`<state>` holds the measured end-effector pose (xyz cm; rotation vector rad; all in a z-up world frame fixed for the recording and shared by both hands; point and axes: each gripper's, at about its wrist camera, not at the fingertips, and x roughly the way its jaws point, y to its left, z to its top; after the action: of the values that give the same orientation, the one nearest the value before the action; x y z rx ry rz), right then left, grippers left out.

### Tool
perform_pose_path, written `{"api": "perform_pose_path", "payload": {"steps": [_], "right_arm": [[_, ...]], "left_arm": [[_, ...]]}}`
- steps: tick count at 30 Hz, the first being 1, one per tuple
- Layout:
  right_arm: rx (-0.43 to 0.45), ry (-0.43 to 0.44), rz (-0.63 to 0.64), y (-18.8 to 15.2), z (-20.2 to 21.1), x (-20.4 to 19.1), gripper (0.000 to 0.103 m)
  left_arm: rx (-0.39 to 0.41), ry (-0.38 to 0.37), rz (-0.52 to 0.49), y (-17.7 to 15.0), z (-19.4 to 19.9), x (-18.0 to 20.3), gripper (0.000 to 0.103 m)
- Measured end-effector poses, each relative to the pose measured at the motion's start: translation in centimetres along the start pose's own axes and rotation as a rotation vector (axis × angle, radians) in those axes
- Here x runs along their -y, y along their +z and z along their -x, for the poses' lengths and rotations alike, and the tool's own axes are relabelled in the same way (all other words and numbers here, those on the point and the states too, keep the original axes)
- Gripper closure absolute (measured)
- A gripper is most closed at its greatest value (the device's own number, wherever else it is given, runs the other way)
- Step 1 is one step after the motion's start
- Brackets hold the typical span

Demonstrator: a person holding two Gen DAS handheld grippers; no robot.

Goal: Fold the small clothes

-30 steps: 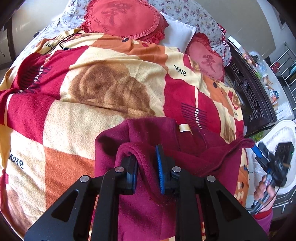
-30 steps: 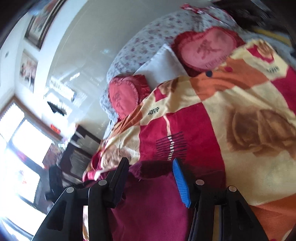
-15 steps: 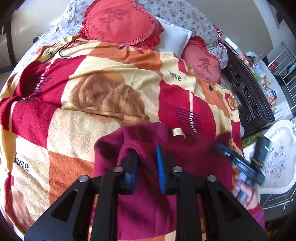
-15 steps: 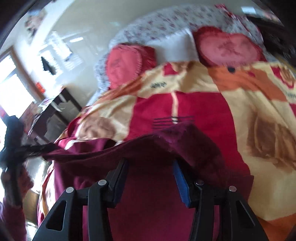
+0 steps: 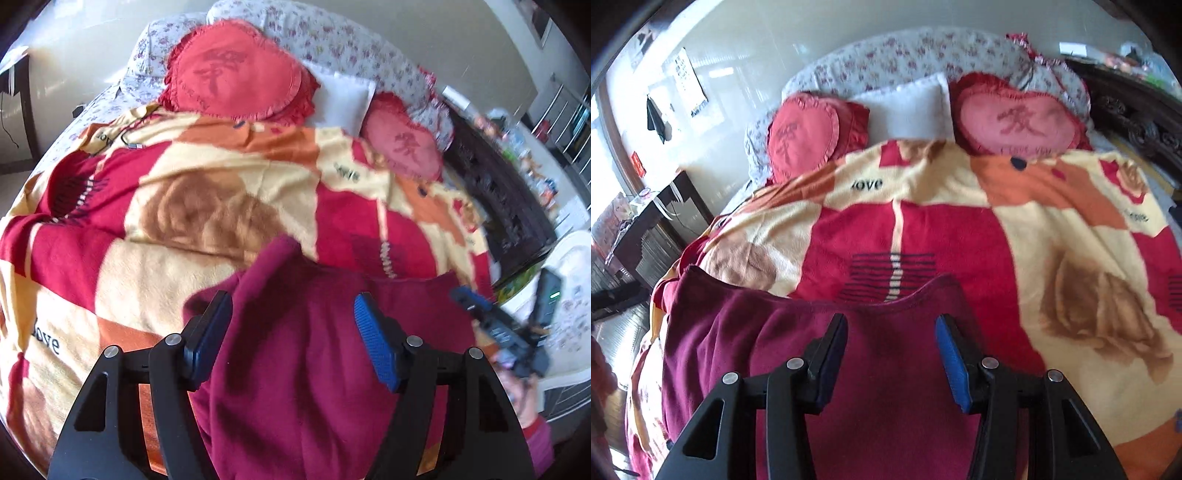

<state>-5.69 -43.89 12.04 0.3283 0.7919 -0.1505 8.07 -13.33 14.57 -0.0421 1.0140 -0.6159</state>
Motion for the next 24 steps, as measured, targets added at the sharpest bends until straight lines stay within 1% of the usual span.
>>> {"api": "perform_pose_path", "payload": {"steps": [1, 4, 5, 6, 9, 10, 13, 18, 21, 24], "right_arm": [[-0.001, 0.000, 0.000, 0.1, -0.1, 0.1, 0.055], [-0.043, -0.011, 0.001, 0.1, -1.3, 0.6, 0.058], [-0.050, -0.023, 0.001, 0.1, -1.8, 0.8, 0.058], [-0.058, -0.034, 0.000, 0.1, -2.3, 1.0, 0.058], [-0.111, -0.070, -0.030, -0.3, -4.2, 1.9, 0.059], [-0.127, -0.077, -0.034, -0.4, -4.9, 2.2, 0.059], [-0.126, -0.098, -0.023, -0.6, -6.0, 2.5, 0.059], [-0.144, -0.105, -0.030, -0.4, -6.7, 2.7, 0.059], [-0.131, -0.092, -0.048, -0.4, -5.3, 2.7, 0.059], [-0.091, -0.077, -0.050, -0.7, -2.5, 2.1, 0.059]], "left_arm": [[-0.009, 0.018, 0.003, -0.2, -0.9, 0.0, 0.034], [-0.024, 0.074, 0.032, -0.4, -3.2, -0.3, 0.034], [-0.027, 0.113, 0.040, -0.2, -4.2, -0.5, 0.034], [-0.035, 0.134, 0.043, -0.1, -4.8, -0.7, 0.034], [-0.086, 0.199, 0.049, 0.3, -7.5, -1.6, 0.034], [-0.085, 0.205, 0.043, 0.4, -7.8, -1.7, 0.034], [-0.079, 0.231, 0.014, 0.5, -8.3, -1.6, 0.034], [-0.055, 0.222, 0.023, 0.2, -8.2, -1.9, 0.033], [-0.047, 0.250, -0.018, -0.2, -7.5, -1.2, 0.033], [-0.042, 0.268, -0.041, -0.5, -6.8, -0.6, 0.033]]}}
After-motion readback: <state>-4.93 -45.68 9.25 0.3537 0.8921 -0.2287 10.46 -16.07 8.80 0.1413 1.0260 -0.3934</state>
